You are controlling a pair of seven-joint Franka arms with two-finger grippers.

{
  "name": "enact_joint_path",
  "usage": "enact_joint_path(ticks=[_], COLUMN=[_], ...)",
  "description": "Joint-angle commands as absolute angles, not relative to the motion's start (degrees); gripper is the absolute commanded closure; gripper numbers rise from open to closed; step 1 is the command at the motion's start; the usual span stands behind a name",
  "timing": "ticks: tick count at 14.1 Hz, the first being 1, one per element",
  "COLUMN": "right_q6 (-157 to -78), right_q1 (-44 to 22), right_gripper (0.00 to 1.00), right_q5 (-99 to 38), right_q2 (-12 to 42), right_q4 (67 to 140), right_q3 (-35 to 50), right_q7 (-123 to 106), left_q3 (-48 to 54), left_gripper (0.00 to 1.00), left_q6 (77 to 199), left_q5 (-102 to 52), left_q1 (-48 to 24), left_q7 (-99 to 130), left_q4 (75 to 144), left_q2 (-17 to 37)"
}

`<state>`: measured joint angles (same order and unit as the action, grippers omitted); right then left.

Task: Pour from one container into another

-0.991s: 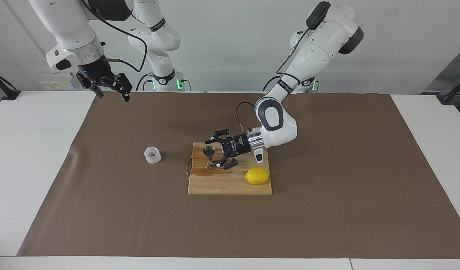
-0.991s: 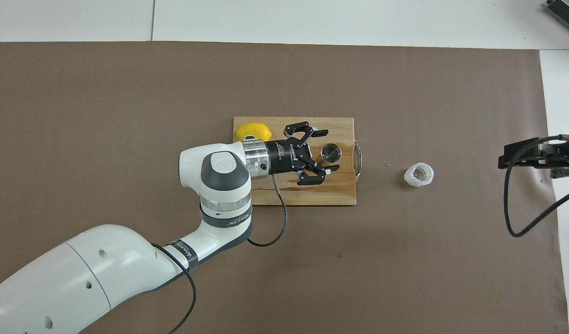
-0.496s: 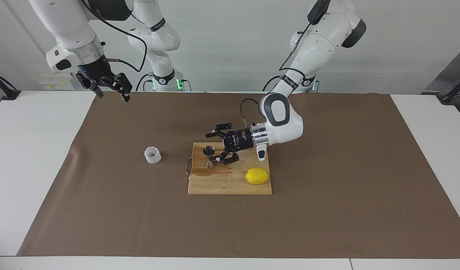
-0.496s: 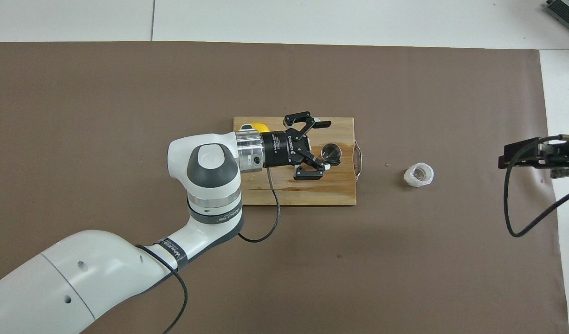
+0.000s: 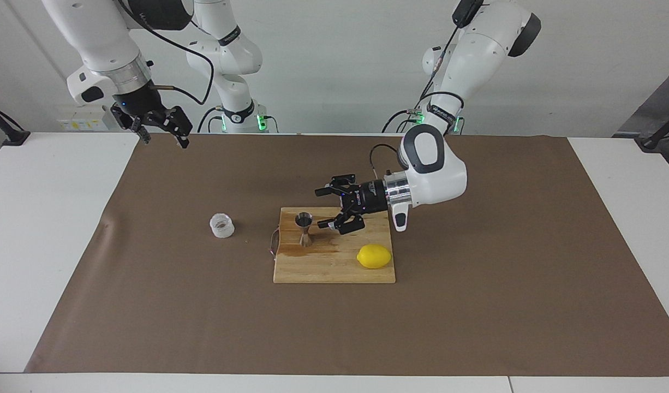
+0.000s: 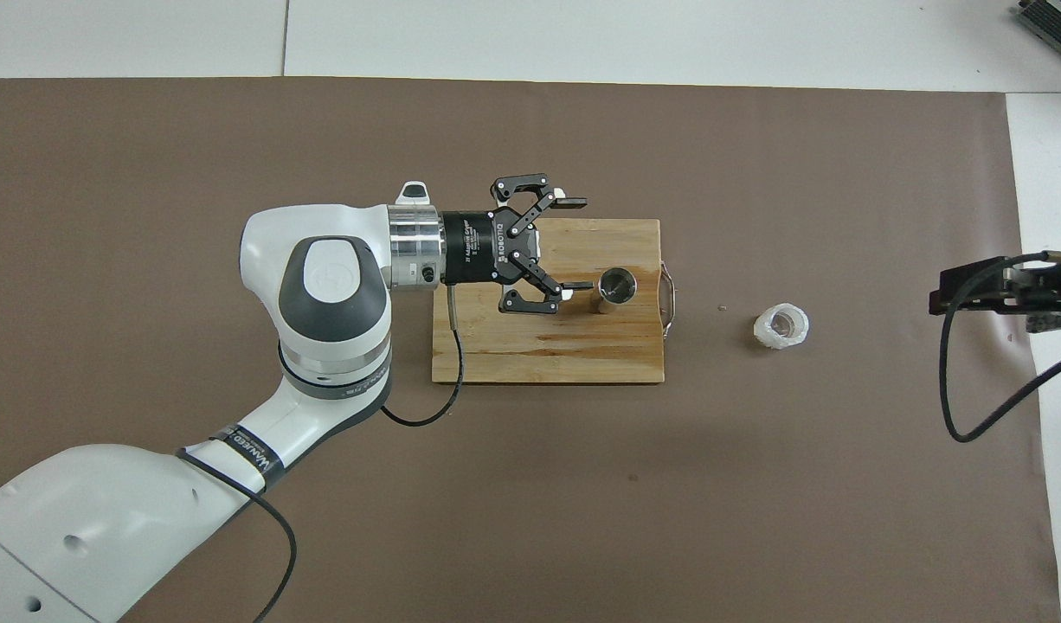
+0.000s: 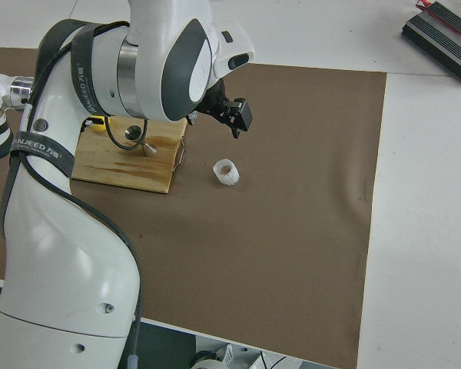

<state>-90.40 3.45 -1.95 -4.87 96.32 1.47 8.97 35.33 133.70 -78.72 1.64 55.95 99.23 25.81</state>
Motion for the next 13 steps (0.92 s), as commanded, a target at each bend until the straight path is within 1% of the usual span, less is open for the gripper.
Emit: enact_joint_path(ticks=[1,3,6,9,12,13], right_q6=[-90.4,-90.4,-90.4,-90.4,-90.4,-90.4], right_q1=[4.3,4.3,4.3,4.3,4.3,4.3], right_gripper=[0.00,0.00,0.00,0.00,0.00,0.00], right_q5=[-3.5,-3.5,-3.5,-3.5,-3.5,-3.5], right_q2=[-5.6,-5.6,-5.6,-5.6,-5.6,-5.6], right_q4=[96.7,96.7,96.7,96.7,96.7,96.7], right_q3=[1.8,1.8,1.8,1.8,1.8,1.8], right_q7=[7.4,7.4,7.4,7.4,7.4,7.4], left_q3=[34.7,34.6,33.9,33.8,33.8,33.8], left_gripper=[0.00,0.00,0.00,0.00,0.00,0.00], left_q6=[133.0,132.9,132.5,132.1,130.5,129.7], left_q5=[-71.9,-66.6,-59.9,-40.1,-29.9,-24.3], left_q1=[4.0,5.7,6.1,5.9,5.2,5.1], left_q7=[54.6,52.6,48.9,47.5,46.9,46.1], left_q4=[100.7,100.8,100.9,99.6,99.6,99.5], left_q2=[22.1,20.6,20.0,19.9,19.3,18.6])
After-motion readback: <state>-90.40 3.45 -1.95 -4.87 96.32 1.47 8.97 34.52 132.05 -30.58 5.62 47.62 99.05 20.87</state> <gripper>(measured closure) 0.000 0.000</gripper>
